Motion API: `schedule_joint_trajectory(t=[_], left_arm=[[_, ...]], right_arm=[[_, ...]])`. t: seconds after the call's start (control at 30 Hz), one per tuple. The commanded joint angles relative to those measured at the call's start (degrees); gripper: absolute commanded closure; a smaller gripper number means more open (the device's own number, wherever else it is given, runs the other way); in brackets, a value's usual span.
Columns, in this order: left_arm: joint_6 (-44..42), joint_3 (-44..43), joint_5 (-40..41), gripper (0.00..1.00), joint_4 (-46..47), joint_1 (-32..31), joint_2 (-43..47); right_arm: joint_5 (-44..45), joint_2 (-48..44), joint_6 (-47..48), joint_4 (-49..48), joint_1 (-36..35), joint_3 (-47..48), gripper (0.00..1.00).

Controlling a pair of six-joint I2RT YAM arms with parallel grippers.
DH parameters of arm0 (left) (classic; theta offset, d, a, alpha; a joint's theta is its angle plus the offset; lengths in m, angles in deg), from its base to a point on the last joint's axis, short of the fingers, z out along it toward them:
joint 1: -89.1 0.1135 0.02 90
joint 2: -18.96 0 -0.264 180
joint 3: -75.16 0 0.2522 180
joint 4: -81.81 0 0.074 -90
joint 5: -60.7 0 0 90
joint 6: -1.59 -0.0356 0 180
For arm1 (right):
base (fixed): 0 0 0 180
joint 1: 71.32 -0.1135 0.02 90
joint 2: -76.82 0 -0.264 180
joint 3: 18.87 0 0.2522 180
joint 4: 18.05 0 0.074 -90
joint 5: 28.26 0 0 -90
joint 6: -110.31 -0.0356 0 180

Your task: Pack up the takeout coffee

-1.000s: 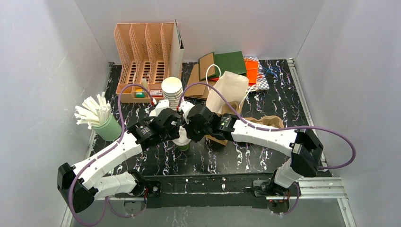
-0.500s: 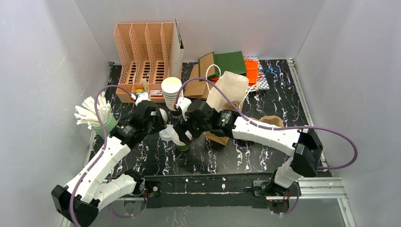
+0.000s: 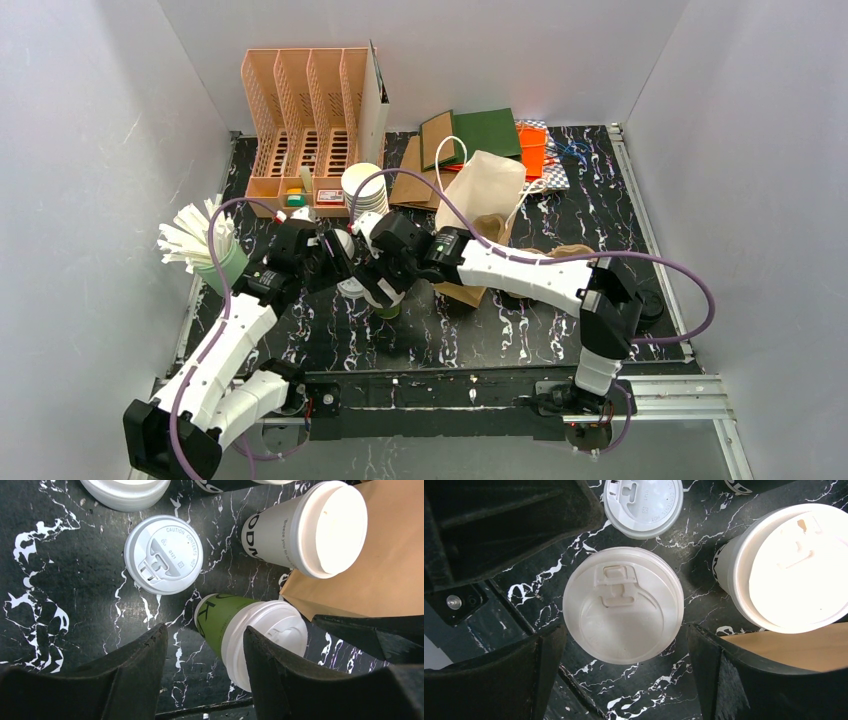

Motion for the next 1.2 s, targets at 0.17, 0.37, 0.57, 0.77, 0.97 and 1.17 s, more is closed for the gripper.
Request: schedule_joint_trajectory(t=[0.17, 0.37, 0.57, 0.77, 0.97, 1.17], left_arm=[[0.29, 4.63, -4.05, 0.49, 2.62, 1.5, 2.82], [1.0, 7.52, -6.34, 0.49, 4.91, 1.68, 3.69], [1.78, 9.2, -8.04, 0.49, 6.9, 1.67, 3.67], [1.74, 8.99, -7.99, 0.49, 7.06, 1.77, 3.43], [1.32, 8.41, -6.64, 0.49, 5.89, 1.76, 3.53], [1.04, 8.26, -6.64, 0.49, 5.25, 1.84, 4.24]], right_arm=[[2.53, 1.68, -0.12, 1.74, -0.77, 4.35, 0.02], [3.04, 2.77, 0.01, 1.8, -0.9, 5.55, 0.02], [3.15, 3.91, 0.01, 2.03, -1.24, 6.47, 0.03], [3.2, 4.79, 0.07, 2.46, -1.52, 7.14, 0.07], [3.55, 5.35, 0.05, 2.9, -1.5, 7.49, 0.15], [3.96, 6.01, 0.14, 3.52, -1.61, 7.84, 0.19]])
